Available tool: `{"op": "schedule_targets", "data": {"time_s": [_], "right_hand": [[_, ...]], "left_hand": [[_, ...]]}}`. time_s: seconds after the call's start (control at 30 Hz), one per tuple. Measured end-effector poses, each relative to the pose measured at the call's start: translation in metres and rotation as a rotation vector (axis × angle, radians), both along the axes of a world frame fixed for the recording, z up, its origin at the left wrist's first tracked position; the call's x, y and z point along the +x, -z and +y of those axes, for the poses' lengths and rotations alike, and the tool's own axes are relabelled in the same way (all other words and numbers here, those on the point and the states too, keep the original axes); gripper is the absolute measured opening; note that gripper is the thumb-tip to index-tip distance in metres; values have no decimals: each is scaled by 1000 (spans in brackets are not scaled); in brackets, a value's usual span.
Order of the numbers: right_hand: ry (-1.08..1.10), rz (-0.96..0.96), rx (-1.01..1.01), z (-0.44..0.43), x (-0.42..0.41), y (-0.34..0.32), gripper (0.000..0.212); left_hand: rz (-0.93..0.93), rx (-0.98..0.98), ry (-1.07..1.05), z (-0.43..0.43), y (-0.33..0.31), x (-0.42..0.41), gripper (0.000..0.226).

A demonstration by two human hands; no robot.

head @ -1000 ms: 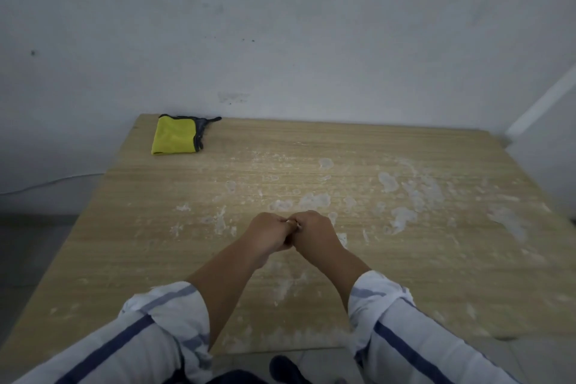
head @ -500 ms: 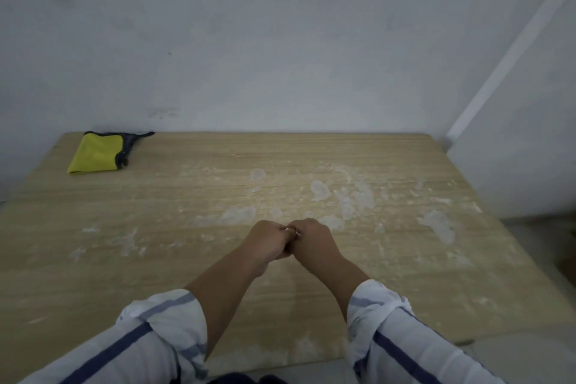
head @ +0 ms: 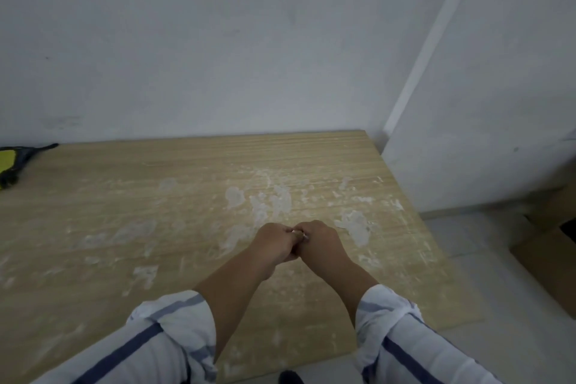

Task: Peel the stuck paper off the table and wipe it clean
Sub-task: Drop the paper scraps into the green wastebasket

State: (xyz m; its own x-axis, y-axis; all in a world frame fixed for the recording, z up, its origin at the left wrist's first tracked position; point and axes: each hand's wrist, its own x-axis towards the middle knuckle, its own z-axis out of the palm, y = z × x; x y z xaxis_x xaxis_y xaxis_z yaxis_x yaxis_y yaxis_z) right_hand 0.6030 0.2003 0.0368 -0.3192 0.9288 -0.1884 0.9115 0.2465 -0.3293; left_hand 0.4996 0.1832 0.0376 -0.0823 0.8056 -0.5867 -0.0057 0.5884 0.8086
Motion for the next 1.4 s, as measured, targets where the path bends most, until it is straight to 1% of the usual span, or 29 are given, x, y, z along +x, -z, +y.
{"op": "schedule_targets", "data": {"time_s": [0.23, 0.4, 0.5, 0.63, 0.8, 0.93, 1.1, 1.17, 1.27, 1.4], "right_hand": [[100, 62, -5, 20, 40, 10, 15], [97, 103, 37, 29, 68, 11, 19], [60, 89, 71, 38, 97, 12, 22], [-7, 25, 86, 60, 151, 13, 22], [-80, -12, 53, 76, 243, 12, 23], [-181, -26, 20, 75, 316, 17, 22], [-181, 58, -12, 66, 377, 16, 28], [-165, 67, -22, 64, 395, 20, 27], [-130, 61, -42, 63, 421, 31, 26], [-157, 42, -30, 64, 448, 54, 24]], "left_hand": [[2, -1, 99, 30, 8, 38, 8], [31, -2, 97, 42, 8, 64, 8], [42, 2, 90, 53, 9, 91, 5], [6, 3, 38, 66, 8, 147, 10], [-42, 14, -50, 70, 13, 243, 17], [-61, -8, -93, 60, 20, 317, 6], [-18, -19, -125, 54, 34, 383, 14], [-10, -29, -122, 55, 40, 402, 20], [31, -40, -100, 57, 49, 433, 23], [188, -82, -68, 56, 68, 467, 31]]}}
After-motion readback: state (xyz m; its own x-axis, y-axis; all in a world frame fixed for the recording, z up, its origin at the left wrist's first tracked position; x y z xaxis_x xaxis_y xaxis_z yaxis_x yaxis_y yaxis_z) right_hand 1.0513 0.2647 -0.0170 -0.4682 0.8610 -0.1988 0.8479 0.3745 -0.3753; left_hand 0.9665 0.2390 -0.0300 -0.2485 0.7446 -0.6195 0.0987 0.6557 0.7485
